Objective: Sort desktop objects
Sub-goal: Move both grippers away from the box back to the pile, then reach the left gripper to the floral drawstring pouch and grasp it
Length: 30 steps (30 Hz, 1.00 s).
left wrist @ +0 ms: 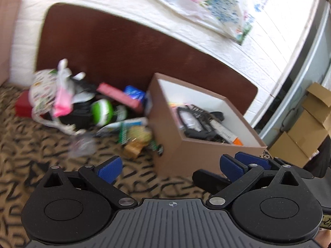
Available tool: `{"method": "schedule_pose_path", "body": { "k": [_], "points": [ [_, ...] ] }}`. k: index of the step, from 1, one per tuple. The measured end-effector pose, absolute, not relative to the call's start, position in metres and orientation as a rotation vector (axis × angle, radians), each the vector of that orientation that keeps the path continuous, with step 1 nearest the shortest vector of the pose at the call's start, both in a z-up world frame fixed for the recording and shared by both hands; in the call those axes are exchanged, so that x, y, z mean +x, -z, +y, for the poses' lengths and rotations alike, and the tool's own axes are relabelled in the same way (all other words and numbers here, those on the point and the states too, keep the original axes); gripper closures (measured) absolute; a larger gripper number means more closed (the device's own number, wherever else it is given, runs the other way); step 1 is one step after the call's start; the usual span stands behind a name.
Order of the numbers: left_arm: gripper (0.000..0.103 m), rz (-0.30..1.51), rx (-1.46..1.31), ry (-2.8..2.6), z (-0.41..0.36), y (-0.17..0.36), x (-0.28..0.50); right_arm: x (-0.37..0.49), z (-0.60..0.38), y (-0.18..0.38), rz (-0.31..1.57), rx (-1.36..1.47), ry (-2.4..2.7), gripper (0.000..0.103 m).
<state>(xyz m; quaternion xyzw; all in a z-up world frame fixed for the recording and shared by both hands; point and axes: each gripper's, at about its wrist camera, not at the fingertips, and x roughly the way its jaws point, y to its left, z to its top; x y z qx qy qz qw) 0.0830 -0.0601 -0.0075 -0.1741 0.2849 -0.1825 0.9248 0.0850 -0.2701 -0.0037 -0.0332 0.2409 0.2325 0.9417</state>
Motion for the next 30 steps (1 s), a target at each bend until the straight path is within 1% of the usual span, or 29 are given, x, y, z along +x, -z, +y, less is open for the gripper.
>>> {"method": "schedule_pose_path", "body": {
  "k": [7, 10, 13, 20, 26, 30],
  "points": [
    [0.000, 0.581, -0.391, 0.302, -0.015, 0.028, 0.054, 0.061, -0.224, 0.026, 0.502, -0.072, -0.537, 0.000],
    [0.000, 0.588, -0.456, 0.284, 0.007, 0.039, 0.048, 0.058, -0.204, 0.036, 0.513, -0.086, -0.552, 0.000],
    [0.000, 0.602, -0.510, 0.235, 0.027, 0.051, 0.048, 0.058, -0.187, 0.044, 0.510, -0.095, -0.561, 0.001],
    [0.000, 0.604, -0.535, 0.195, 0.052, 0.060, 0.061, 0.066, -0.157, 0.063, 0.523, -0.146, -0.556, 0.001],
    [0.003, 0.585, -0.509, 0.200, 0.065, 0.054, 0.085, 0.082, -0.142, 0.064, 0.516, -0.152, -0.551, 0.001],
    [0.009, 0.572, -0.498, 0.183, 0.079, 0.050, 0.102, 0.097, -0.129, 0.058, 0.494, -0.142, -0.557, 0.001]
  ]
}}
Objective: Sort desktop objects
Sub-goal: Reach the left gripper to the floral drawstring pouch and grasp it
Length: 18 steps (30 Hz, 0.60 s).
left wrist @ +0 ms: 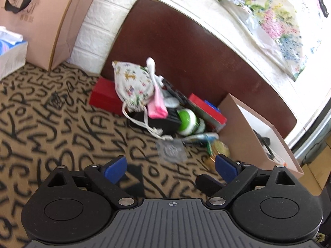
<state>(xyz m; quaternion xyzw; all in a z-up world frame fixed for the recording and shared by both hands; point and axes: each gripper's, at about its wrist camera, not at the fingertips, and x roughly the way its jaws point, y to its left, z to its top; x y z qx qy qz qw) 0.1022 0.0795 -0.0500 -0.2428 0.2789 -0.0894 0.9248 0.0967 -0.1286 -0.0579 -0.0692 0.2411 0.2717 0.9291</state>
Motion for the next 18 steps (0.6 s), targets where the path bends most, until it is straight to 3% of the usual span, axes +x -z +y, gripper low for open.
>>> {"method": "schedule_pose_path", "body": {
  "k": [6, 12, 14, 18],
  "points": [
    [0.020, 0.547, -0.521, 0.119, 0.108, 0.047, 0.130, 0.118, -0.105, 0.051, 0.446, -0.142, -0.582, 0.007],
    [0.038, 0.555, -0.513, 0.101, 0.131, 0.045, 0.160, 0.136, -0.071, 0.053, 0.445, -0.141, -0.654, 0.027],
    [0.038, 0.556, -0.504, 0.108, 0.135, 0.045, 0.169, 0.142, -0.060, 0.056, 0.440, -0.143, -0.669, 0.037],
    [0.038, 0.541, -0.497, 0.111, 0.141, 0.046, 0.187, 0.154, -0.040, 0.060, 0.428, -0.152, -0.692, 0.041]
  ]
}}
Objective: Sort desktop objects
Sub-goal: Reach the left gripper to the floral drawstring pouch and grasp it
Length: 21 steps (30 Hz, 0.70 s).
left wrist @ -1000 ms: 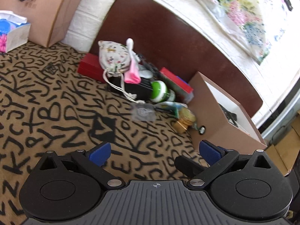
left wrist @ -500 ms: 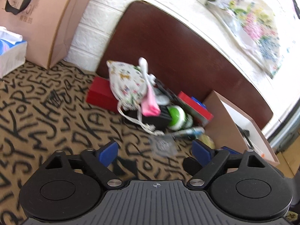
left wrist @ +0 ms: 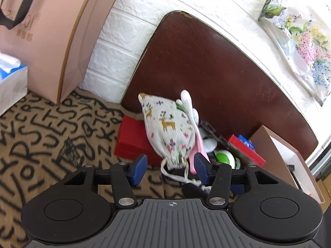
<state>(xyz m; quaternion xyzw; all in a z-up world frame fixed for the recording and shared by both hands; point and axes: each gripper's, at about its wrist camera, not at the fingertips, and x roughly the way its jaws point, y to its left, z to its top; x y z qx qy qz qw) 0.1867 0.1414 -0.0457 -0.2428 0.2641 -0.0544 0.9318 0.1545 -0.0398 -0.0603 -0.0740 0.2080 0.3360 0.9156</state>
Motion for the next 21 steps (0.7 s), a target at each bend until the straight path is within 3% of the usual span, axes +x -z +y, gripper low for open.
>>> {"method": "schedule_pose_path", "body": {
  "k": [7, 14, 18, 21],
  "points": [
    [0.038, 0.561, -0.503, 0.133, 0.144, 0.056, 0.220, 0.175, -0.014, 0.066, 0.424, -0.167, -0.732, 0.047],
    [0.045, 0.579, -0.509, 0.158, 0.144, 0.066, 0.241, 0.195, -0.004, 0.074, 0.435, -0.187, -0.677, 0.054],
    [0.071, 0.584, -0.501, 0.163, 0.140, 0.067, 0.245, 0.204, -0.002, 0.080, 0.462, -0.180, -0.659, 0.067],
    [0.078, 0.581, -0.506, 0.158, 0.139, 0.068, 0.243, 0.205, -0.005, 0.080, 0.466, -0.165, -0.667, 0.073]
  ]
}}
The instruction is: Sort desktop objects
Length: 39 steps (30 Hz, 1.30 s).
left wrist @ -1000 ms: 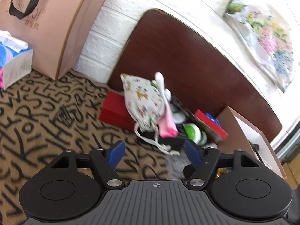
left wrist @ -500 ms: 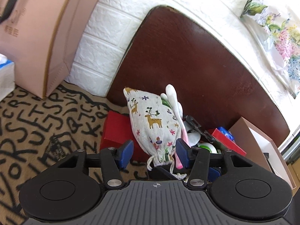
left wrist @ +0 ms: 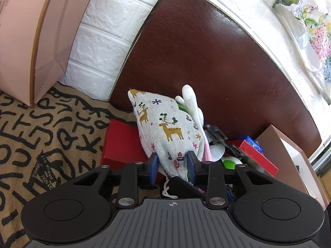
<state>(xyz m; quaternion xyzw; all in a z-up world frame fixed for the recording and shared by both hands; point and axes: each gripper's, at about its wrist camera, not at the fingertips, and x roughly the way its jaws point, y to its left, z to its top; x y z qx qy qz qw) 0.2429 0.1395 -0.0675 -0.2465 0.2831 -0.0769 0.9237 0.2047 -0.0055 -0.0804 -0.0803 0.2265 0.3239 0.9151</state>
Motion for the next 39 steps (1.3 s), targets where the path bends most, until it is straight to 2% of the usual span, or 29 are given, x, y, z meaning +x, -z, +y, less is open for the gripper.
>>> {"method": "schedule_pose_path", "body": {
  "k": [5, 12, 20, 21, 22, 23, 27, 28, 29, 31, 32, 33, 34, 35, 36, 37, 38, 39],
  "points": [
    [0.082, 0.584, -0.515, 0.152, 0.138, 0.063, 0.231, 0.195, -0.008, 0.076, 0.457, -0.197, -0.682, 0.079],
    [0.084, 0.596, -0.510, 0.159, 0.124, 0.058, 0.176, 0.160, -0.031, 0.062, 0.492, -0.181, -0.744, 0.080],
    [0.085, 0.664, -0.534, 0.152, 0.097, 0.061, 0.083, 0.080, -0.073, 0.058, 0.558, -0.179, -0.812, 0.080],
    [0.091, 0.677, -0.535, 0.153, 0.093, 0.063, 0.073, 0.071, -0.079, 0.057, 0.573, -0.168, -0.822, 0.082],
    [0.093, 0.693, -0.555, 0.172, 0.090, 0.066, 0.064, 0.062, -0.083, 0.057, 0.599, -0.158, -0.831, 0.098],
    [0.093, 0.703, -0.580, 0.196, 0.086, 0.068, 0.055, 0.053, -0.088, 0.057, 0.619, -0.140, -0.857, 0.102],
    [0.093, 0.742, -0.548, 0.209, 0.064, 0.073, 0.019, 0.009, -0.091, 0.057, 0.647, -0.196, -0.906, 0.102],
    [0.092, 0.743, -0.540, 0.207, 0.061, 0.074, 0.013, 0.000, -0.094, 0.057, 0.648, -0.217, -0.902, 0.102],
    [0.075, 0.746, -0.537, 0.205, 0.059, 0.073, 0.009, -0.008, -0.098, 0.057, 0.653, -0.219, -0.898, 0.102],
    [0.071, 0.733, -0.532, 0.185, 0.060, 0.070, 0.003, -0.015, -0.105, 0.058, 0.660, -0.204, -0.885, 0.102],
    [0.065, 0.717, -0.528, 0.161, 0.062, 0.068, 0.001, -0.016, -0.108, 0.058, 0.653, -0.213, -0.866, 0.101],
    [0.052, 0.704, -0.529, 0.141, 0.066, 0.065, 0.000, -0.017, -0.111, 0.058, 0.644, -0.222, -0.839, 0.101],
    [0.046, 0.688, -0.534, 0.129, 0.070, 0.062, 0.002, -0.016, -0.112, 0.056, 0.628, -0.229, -0.815, 0.093],
    [0.035, 0.669, -0.536, 0.117, 0.075, 0.059, 0.002, -0.016, -0.113, 0.055, 0.616, -0.228, -0.804, 0.075],
    [0.026, 0.650, -0.534, 0.101, 0.079, 0.057, 0.005, -0.014, -0.114, 0.056, 0.605, -0.224, -0.796, 0.060],
    [0.022, 0.634, -0.528, 0.084, 0.083, 0.056, 0.009, -0.012, -0.114, 0.055, 0.587, -0.219, -0.782, 0.036],
    [0.016, 0.624, -0.523, 0.068, 0.087, 0.055, 0.014, -0.008, -0.114, 0.056, 0.567, -0.218, -0.770, 0.027],
    [0.014, 0.620, -0.521, 0.058, 0.091, 0.056, 0.020, -0.004, -0.112, 0.056, 0.555, -0.223, -0.763, 0.027]
  ]
}}
